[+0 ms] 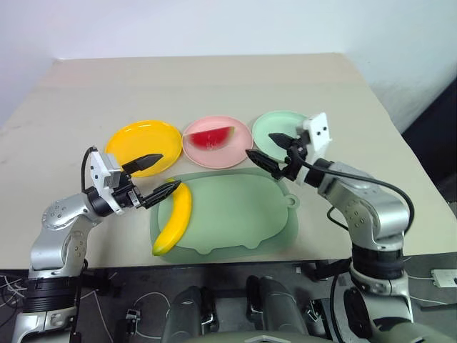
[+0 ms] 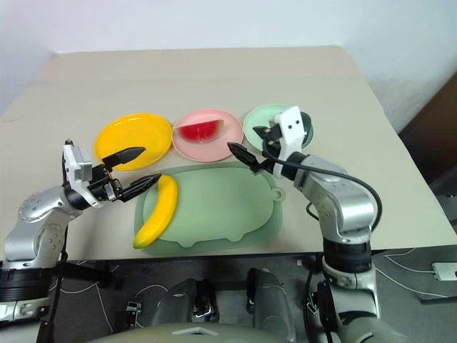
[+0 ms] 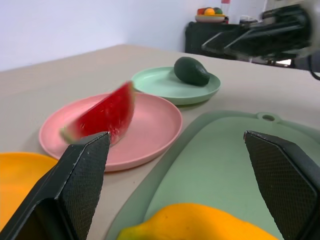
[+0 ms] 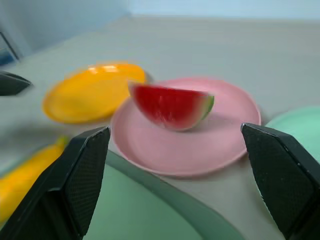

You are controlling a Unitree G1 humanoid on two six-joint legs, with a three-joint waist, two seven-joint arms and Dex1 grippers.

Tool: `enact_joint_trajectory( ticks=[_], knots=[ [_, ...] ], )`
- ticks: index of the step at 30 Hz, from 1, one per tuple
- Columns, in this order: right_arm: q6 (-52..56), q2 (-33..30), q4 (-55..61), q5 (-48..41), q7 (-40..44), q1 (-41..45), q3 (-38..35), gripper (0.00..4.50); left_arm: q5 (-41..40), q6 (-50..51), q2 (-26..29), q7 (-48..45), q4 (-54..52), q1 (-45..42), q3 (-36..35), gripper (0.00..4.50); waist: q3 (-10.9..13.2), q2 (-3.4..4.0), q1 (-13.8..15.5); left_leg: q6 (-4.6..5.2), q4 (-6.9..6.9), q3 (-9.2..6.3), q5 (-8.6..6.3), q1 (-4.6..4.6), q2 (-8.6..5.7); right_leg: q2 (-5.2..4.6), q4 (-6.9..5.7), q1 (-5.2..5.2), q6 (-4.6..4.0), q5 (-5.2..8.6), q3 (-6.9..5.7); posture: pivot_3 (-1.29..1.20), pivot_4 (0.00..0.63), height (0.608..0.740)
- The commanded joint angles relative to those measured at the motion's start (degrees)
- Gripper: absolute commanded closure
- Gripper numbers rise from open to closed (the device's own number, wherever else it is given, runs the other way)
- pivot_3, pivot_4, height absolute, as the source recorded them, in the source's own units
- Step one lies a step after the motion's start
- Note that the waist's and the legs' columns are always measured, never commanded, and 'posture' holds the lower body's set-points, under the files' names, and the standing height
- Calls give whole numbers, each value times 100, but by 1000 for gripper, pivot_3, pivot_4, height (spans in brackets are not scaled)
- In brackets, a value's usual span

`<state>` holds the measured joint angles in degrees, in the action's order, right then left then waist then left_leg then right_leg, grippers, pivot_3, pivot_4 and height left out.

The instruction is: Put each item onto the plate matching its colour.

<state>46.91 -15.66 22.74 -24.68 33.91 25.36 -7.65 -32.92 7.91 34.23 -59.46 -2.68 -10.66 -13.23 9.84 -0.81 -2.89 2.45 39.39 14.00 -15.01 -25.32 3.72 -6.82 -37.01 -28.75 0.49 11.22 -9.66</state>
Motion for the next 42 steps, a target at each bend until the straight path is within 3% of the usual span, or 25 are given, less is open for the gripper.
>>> enact_joint_trajectory(
  ticks=[1,7,13,17,21,24,32,42],
  knots=[
    [-512,-91,454,-363,227,-381,-158,64,-81,-179,45,-31,-86,140,-273,0,0,0,3,0,0,-1,0,0,0,0,0,0,-1,0,0,0,150,696],
    [-982,-599,848,-361,623,-1124,198,64,-119,35,58,100,-528,594,-271,0,0,-1,46,1,-2,-4,0,-1,-1,-3,9,2,-16,10,0,0,150,696],
    [-1152,-1039,742,-223,723,-1214,507,64,-345,368,-1,382,-1195,1079,-322,0,1,-1,48,1,-2,-17,-1,2,0,-1,32,16,-4,22,-5,0,150,696],
    [-1110,-1142,668,-258,690,-1117,633,64,-655,852,-25,774,-1670,1344,-387,0,1,-1,51,3,-8,-19,-2,2,0,0,42,19,-6,21,-7,0,150,696],
    [-998,-1259,640,-417,694,-1035,537,64,-414,1470,-98,1712,-2200,1498,-134,0,1,-1,62,3,-8,-22,-2,2,-1,0,47,24,-5,21,-8,0,150,696],
    [-915,-1261,631,-436,587,-906,608,64,-861,2158,-232,2349,-2606,1400,-82,0,1,-2,67,3,-7,-26,-1,3,-1,1,54,30,-7,20,-9,0,150,696],
    [-836,-1258,583,-403,354,-922,633,64,-666,3523,-26,3218,-3081,1038,595,0,1,-3,104,3,-8,-26,-1,3,-1,4,55,32,-9,18,-11,0,150,696],
    [-941,-1344,456,-260,273,-1080,659,64,-572,4669,138,3545,-2791,500,965,0,0,-3,213,3,-7,-25,-1,8,-2,5,56,38,-14,15,-11,0,150,696]
  ],
)
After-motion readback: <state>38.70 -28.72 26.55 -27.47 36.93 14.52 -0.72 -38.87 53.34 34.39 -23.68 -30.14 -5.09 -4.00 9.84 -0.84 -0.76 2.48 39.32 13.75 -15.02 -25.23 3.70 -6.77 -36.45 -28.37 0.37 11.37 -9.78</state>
